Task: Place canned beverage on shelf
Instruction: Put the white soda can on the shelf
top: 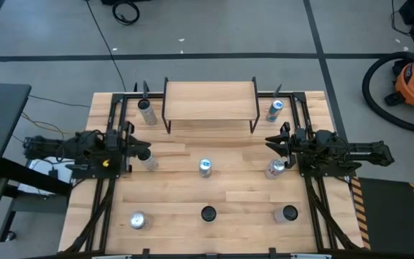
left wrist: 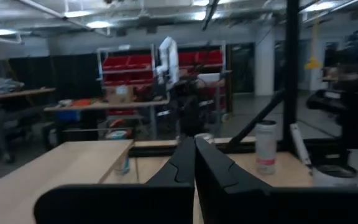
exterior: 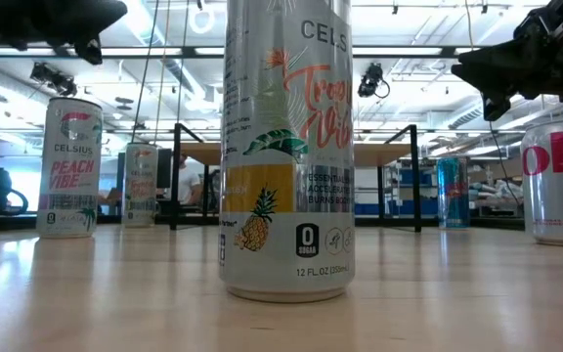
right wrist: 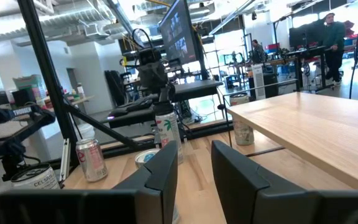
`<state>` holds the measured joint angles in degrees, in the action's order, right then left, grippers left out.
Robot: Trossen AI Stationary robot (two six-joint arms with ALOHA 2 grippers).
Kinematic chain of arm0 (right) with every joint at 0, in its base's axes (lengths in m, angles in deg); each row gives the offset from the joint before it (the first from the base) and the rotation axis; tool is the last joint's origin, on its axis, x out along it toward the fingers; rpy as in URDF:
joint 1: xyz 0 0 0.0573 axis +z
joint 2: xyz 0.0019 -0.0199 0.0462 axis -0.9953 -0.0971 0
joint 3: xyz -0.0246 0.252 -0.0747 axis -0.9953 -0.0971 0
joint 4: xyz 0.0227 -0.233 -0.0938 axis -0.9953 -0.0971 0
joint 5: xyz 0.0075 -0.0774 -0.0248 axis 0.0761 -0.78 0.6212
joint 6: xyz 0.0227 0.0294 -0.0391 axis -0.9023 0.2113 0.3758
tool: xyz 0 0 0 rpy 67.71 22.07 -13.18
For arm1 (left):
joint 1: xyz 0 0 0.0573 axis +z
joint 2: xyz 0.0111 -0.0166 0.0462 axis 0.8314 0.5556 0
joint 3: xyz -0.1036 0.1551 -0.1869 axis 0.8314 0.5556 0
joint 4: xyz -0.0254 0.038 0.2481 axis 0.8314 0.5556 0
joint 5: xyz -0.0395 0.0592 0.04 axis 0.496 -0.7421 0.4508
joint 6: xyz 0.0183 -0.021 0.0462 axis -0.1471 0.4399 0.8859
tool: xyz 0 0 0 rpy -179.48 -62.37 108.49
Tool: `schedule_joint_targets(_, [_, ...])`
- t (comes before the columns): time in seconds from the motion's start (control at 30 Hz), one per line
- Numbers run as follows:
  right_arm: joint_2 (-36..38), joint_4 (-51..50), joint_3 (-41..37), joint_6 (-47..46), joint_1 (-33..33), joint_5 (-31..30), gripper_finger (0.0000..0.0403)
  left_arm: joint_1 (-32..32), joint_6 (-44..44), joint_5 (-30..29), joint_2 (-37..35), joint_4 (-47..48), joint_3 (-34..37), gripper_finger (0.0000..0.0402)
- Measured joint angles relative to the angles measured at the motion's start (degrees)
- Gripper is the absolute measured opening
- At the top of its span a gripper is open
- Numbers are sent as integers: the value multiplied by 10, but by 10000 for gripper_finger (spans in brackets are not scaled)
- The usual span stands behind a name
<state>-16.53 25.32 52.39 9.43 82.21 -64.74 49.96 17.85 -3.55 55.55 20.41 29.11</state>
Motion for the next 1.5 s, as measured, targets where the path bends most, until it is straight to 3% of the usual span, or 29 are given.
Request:
schedule_joint_targets(0.37, [0,0,0,0,0,0,107,0,21,-15,143,23,-87,9])
schedule_joint_targets(0.7, [0,0,0,0,0,0,107,1,-25,-19,247,-42,-97,19])
schedule_joint_targets(0.83, [0,0,0,0,0,0,107,1,-26,-20,274,-67,-97,66])
schedule_joint_targets(1.23, [0,0,0,0,0,0,107,1,-27,-28,341,-124,-97,279])
schedule_joint_targets(1.5, [0,0,0,0,0,0,107,-1,-28,-28,364,-145,-97,311])
